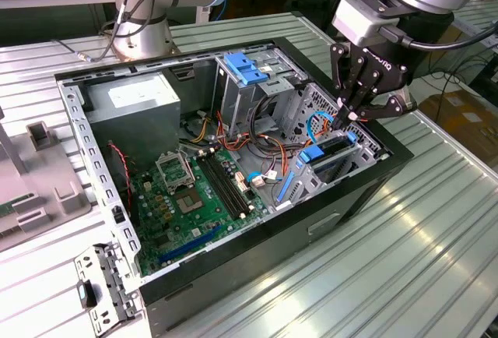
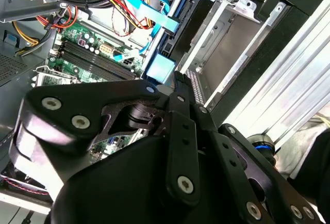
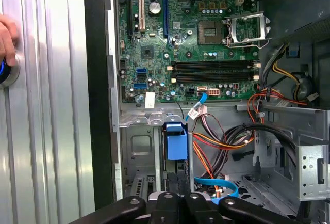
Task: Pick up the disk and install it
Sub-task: 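Insert the disk into the insertion slot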
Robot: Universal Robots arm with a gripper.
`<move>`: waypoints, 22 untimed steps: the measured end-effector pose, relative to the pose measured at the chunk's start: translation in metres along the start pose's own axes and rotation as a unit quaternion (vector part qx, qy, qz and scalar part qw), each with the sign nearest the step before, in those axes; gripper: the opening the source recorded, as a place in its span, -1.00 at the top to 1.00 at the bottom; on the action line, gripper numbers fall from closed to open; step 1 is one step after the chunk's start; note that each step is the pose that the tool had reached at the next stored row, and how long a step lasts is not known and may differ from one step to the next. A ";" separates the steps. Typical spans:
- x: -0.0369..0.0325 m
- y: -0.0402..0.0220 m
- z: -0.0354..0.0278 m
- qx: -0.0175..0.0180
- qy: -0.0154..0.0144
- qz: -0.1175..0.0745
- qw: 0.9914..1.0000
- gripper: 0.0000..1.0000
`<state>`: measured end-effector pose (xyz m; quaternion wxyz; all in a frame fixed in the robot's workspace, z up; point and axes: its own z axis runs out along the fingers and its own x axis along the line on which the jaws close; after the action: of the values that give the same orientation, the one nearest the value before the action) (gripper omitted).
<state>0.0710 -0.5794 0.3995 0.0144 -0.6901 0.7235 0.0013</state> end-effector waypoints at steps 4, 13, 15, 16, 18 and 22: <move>0.0000 -0.0026 0.0045 0.000 0.000 0.000 1.000 0.79; -0.0007 -0.0233 0.0179 -0.001 0.000 0.000 1.000 0.79; -0.0009 -0.0274 0.0186 -0.001 0.000 0.000 1.000 0.79; -0.0010 -0.0300 0.0192 -0.001 0.000 0.000 1.000 0.79; -0.0011 -0.0315 0.0193 -0.001 0.000 0.000 1.000 0.79; -0.0011 -0.0316 0.0195 -0.001 0.000 0.000 1.000 0.79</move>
<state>0.1030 -0.5794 0.3806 0.0138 -0.6901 0.7235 0.0018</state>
